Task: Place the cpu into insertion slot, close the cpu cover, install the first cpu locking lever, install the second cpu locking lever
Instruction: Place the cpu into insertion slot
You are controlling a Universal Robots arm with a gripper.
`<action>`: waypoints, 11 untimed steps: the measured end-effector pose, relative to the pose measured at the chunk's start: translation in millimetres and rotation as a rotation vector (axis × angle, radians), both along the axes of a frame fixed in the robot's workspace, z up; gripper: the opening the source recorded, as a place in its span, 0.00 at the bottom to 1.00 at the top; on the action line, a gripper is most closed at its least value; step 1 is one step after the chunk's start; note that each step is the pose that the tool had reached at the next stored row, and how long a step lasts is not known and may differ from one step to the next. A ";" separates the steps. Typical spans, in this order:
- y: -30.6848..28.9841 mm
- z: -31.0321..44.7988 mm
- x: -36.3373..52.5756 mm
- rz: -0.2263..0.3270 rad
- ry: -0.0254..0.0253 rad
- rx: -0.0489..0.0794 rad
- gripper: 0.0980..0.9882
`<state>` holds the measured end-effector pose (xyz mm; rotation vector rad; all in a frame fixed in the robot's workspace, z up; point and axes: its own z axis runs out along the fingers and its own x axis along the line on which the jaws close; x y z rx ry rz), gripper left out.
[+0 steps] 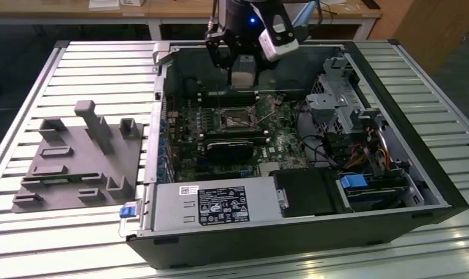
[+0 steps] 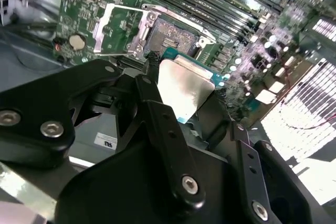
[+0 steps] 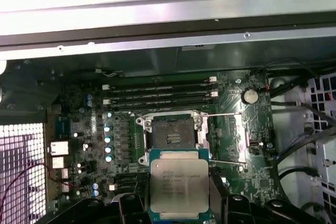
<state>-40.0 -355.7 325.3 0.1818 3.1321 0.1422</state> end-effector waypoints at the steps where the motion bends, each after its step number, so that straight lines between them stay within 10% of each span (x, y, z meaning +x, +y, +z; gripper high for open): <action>1: 0.0 -0.7 0.0 -0.018 0.0000 0.000 0.49; 11: 0.0 -7.8 0.0 -0.199 0.0000 0.000 0.49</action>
